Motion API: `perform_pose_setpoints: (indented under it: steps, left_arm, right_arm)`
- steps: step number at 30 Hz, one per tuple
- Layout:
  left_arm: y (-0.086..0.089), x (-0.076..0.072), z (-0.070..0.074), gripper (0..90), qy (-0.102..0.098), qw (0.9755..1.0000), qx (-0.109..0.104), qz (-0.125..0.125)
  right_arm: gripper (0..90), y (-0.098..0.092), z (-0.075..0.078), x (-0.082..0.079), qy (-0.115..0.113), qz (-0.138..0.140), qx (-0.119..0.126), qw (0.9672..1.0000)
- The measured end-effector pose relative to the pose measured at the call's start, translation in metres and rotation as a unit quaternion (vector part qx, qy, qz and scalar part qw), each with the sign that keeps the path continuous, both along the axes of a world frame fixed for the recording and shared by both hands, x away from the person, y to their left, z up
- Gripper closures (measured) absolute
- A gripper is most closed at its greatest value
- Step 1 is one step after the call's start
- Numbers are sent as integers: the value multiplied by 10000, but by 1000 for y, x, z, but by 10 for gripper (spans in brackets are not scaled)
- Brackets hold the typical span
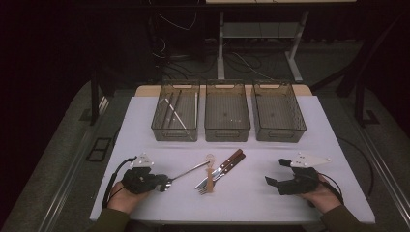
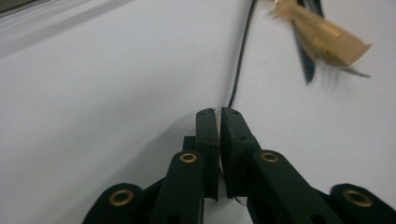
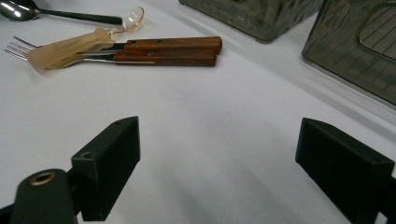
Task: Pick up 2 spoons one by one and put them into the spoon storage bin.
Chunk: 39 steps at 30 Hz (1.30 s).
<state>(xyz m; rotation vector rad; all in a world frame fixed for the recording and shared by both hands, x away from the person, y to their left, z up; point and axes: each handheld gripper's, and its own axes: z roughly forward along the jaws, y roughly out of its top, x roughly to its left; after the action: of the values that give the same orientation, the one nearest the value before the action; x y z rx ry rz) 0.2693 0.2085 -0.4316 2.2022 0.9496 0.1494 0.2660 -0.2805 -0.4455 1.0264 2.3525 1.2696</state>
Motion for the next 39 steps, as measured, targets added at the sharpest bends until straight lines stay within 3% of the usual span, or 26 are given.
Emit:
perform_pose_setpoints:
  steps: [11, 13, 22, 28, 35, 39]
  left_arm:
    - [3, 2, 1, 877, 54, 9995, -307, 97]
    - [4, 1, 3, 877, -18, 9990, -423, 146]
    - [1, 6, 15, 877, -266, 9977, -586, 190]
    - [-6, 15, 23, 877, -441, 9967, -653, 187]
    - [-12, 27, 30, 877, -606, 9939, -883, 278]
    - [-19, 33, 35, 877, -730, 9931, -875, 278]
  right_arm:
    - [138, 0, 0, 0, 17, -11, -1, 10000]
    - [138, 0, 0, 0, 13, -11, -1, 10000]
    - [138, 0, -1, 1, -2, -14, -3, 10000]
    - [138, 0, -1, 1, 3, -24, 10, 10000]
    - [138, 0, -1, 1, 6, -30, 13, 10000]
    - [138, 0, -1, 1, 3, -12, 0, 10000]
